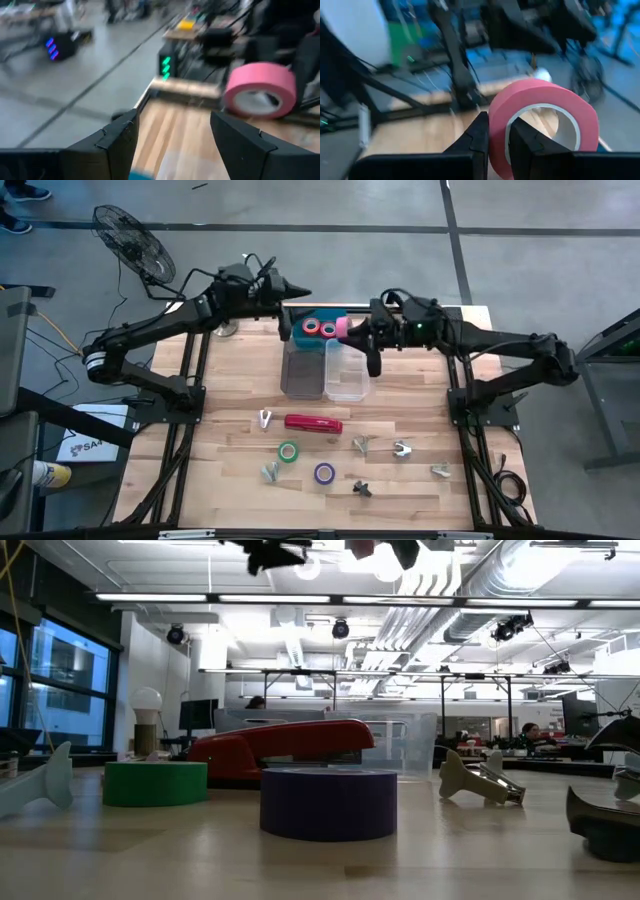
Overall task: Pick and place Stapler, Stapler remover, tape
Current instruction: Put the pink tape into the blue bin
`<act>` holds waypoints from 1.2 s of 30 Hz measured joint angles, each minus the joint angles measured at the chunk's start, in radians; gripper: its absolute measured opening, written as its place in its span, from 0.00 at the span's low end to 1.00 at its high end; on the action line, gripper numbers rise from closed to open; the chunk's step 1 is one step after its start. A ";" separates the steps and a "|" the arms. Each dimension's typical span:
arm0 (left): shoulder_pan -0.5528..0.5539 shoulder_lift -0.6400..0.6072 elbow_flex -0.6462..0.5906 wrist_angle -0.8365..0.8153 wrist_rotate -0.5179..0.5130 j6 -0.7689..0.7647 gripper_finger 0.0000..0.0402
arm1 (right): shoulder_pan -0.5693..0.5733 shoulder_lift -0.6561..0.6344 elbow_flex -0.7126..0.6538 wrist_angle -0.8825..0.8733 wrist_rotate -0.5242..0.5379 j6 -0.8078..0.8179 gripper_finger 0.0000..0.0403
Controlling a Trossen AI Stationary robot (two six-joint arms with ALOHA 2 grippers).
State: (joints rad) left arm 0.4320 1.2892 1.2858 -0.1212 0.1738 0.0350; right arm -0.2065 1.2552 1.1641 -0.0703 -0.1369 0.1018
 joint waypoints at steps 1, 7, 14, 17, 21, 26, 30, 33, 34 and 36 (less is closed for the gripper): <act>0.000 0.005 0.000 0.026 0.042 -0.012 0.60 | -0.006 0.000 0.000 0.038 -0.031 -0.004 0.08; -0.001 0.042 -0.001 0.146 0.238 -0.101 0.60 | -0.012 0.000 0.000 0.193 -0.137 -0.024 0.08; -0.029 0.067 0.000 0.249 0.270 -0.153 0.60 | -0.012 0.006 0.000 0.213 -0.122 -0.034 0.08; -0.042 0.085 0.000 0.261 0.258 -0.156 0.60 | -0.017 0.018 0.000 0.238 -0.116 -0.034 0.08; -0.046 0.101 0.000 0.284 0.257 -0.174 0.60 | -0.016 0.039 0.000 0.266 -0.132 -0.032 0.08; -0.047 0.110 0.000 0.304 0.230 -0.176 0.60 | -0.016 0.061 0.000 0.289 -0.161 -0.012 0.08; -0.047 0.110 0.000 0.306 0.227 -0.175 0.60 | -0.016 0.075 0.000 0.324 -0.170 0.003 0.08; -0.047 0.110 0.000 0.306 0.228 -0.172 0.60 | -0.016 0.088 0.000 0.364 -0.181 0.007 0.08; -0.047 0.110 0.000 0.306 0.233 -0.171 0.60 | -0.016 0.092 0.000 0.371 -0.182 0.007 0.08; -0.047 0.110 0.000 0.305 0.239 -0.171 0.60 | -0.016 0.102 0.000 0.384 -0.184 0.011 0.08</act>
State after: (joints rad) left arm 0.3855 1.3987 1.2854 0.1843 0.4129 -0.1362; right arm -0.2222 1.3575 1.1641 0.3135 -0.3208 0.1126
